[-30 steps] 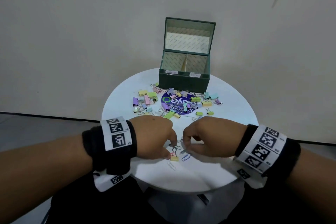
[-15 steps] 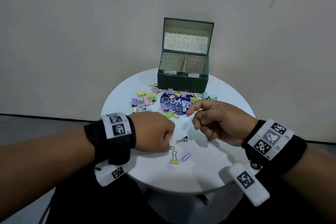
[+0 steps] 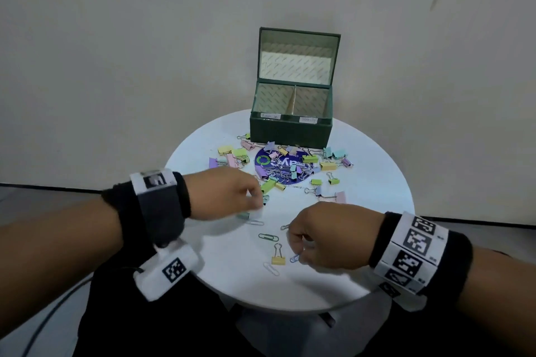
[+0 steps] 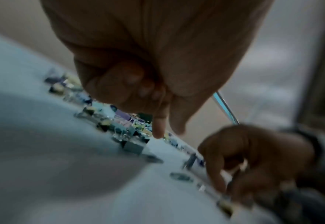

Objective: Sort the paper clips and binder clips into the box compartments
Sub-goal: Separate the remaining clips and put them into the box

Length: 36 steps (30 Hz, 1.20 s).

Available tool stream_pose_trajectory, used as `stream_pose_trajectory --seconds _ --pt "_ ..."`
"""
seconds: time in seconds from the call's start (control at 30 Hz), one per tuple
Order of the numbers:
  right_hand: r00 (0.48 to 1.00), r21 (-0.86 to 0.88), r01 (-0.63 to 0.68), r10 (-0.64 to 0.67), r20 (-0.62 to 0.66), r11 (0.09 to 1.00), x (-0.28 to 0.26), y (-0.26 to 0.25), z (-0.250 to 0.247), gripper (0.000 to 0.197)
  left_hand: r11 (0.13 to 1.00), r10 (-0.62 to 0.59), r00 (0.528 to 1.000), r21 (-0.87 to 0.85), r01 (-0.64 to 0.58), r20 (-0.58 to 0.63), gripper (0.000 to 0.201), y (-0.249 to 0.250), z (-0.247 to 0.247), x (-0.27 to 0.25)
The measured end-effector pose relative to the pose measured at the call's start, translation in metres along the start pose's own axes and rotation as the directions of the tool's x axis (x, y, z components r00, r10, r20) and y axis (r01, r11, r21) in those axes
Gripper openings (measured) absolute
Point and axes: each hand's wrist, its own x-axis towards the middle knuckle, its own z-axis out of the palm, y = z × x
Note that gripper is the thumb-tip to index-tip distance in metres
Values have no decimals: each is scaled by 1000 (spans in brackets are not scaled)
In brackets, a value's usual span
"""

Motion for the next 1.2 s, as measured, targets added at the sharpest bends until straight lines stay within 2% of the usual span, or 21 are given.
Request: stream_pose_trajectory --seconds 0.03,0.07,0.17,0.23,0.3,0.4,0.47,0.57,0.63,0.7,0.77,0.87,0.93,1.07,1.1,1.13,1.2 --pt "1000 -11 0 0 5 1000 1 1 1 4 977 58 998 206 -57 1 24 4 4 -3" --pt "1000 -24 6 -6 4 1000 1 1 2 4 918 95 995 385 -96 19 29 6 9 -5" --pt "999 -124 49 -49 -4 991 1 1 5 12 719 194 977 666 -200 85 29 16 16 -6" --pt "997 -162 82 -83 3 983 1 1 3 13 658 244 960 704 -267 136 28 20 16 -3" --pt "995 -112 92 -94 -14 989 3 6 -9 12 640 298 942 701 -315 151 23 20 17 -1" --pt "983 -26 58 -62 -171 998 13 27 -45 8 643 312 941 700 -312 132 18 15 21 3" --pt "967 -13 -31 26 -254 999 25 48 -74 10 667 305 946 685 -293 108 18 13 25 7" --pt "931 25 -160 159 -330 987 50 77 -111 13 769 287 957 588 -253 37 16 11 20 13" --pt "887 27 -216 208 -412 976 70 93 -128 17 850 288 957 467 -243 -25 14 10 9 19" --pt "841 12 -271 243 -484 963 89 104 -141 11 918 254 963 336 -210 -92 10 11 -5 29" --pt "819 3 -312 270 -506 950 104 110 -149 4 969 192 964 190 -157 -185 9 13 -19 43" --pt "838 19 -316 288 -464 949 112 117 -150 22 994 104 946 12 -105 -308 10 21 -40 68" --pt "822 86 -288 292 -489 954 106 121 -149 26 997 52 937 -38 -70 -346 13 27 -55 88" --pt "689 180 -199 268 -674 963 82 134 -132 14 998 11 932 -55 -33 -361 19 43 -75 130" --pt "689 198 -188 273 -672 962 73 135 -123 14 998 5 930 -49 -24 -368 20 48 -78 140" --pt "714 204 -189 277 -643 961 65 134 -114 14 999 0 926 -44 -18 -378 22 54 -81 150" --pt "799 174 -216 277 -535 961 50 131 -94 14 998 -9 916 -59 -16 -401 22 64 -86 166"
